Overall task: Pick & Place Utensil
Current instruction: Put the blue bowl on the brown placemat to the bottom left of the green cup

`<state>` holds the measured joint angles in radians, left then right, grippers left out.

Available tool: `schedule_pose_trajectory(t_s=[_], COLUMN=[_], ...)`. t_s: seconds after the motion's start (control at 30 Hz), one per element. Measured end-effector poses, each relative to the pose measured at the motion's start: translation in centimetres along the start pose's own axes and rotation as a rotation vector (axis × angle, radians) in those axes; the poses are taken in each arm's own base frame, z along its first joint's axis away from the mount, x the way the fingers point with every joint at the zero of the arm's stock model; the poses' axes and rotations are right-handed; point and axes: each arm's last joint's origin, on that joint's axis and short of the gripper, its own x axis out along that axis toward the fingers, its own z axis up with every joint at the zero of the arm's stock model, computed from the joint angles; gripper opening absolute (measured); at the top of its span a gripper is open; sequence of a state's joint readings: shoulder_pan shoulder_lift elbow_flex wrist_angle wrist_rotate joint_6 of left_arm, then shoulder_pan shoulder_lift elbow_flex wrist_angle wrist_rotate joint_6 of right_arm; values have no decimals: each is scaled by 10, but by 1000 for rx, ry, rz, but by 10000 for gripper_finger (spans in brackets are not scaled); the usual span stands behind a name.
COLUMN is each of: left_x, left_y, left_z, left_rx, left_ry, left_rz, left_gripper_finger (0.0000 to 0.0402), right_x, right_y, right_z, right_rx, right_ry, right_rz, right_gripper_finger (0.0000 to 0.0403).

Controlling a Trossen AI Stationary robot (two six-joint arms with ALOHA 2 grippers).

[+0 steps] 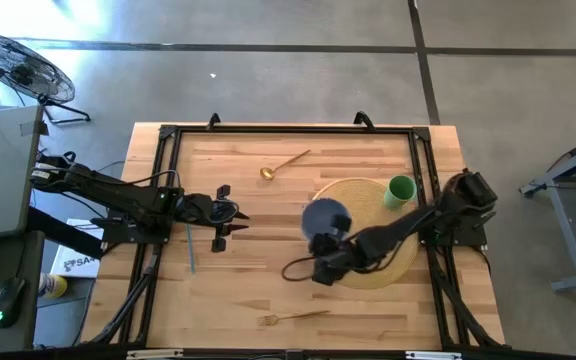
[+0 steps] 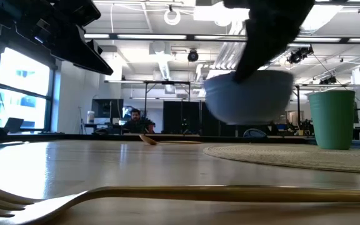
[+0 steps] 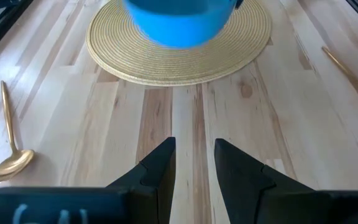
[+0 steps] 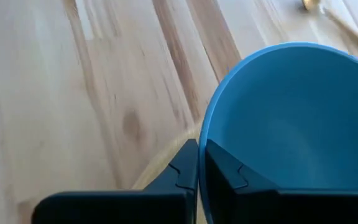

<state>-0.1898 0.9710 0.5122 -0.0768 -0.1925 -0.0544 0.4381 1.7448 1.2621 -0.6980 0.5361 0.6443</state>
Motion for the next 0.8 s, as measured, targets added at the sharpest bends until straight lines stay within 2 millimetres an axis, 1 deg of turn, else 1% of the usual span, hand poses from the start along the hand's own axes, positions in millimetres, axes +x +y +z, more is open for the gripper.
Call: schedule_pose_trajectory(t_s=[0.2, 0.33, 0.5, 0.67, 0.8], left_x=[0, 0, 0, 0, 0], left_y=[0, 0, 0, 0, 0], left_z=[0, 0, 1, 1, 1], left_rx=[0, -1, -2, -4, -4], left_ry=[-1, -3, -7, -7, -7], left_rz=[0, 0, 0, 0, 0], left_gripper_finger=[108, 108, 108, 108, 108], right_x=[-26, -33, -34, -32, -31], right_y=[0, -2, -3, -10, -14], right_z=[-27, -39, -41, -40, -39], right_rx=[140, 216, 283, 478, 545], right_ry=[53, 89, 90, 82, 54], right_rz=[-137, -206, -227, -281, -309], right_gripper_finger=[11, 7, 6, 8, 4])
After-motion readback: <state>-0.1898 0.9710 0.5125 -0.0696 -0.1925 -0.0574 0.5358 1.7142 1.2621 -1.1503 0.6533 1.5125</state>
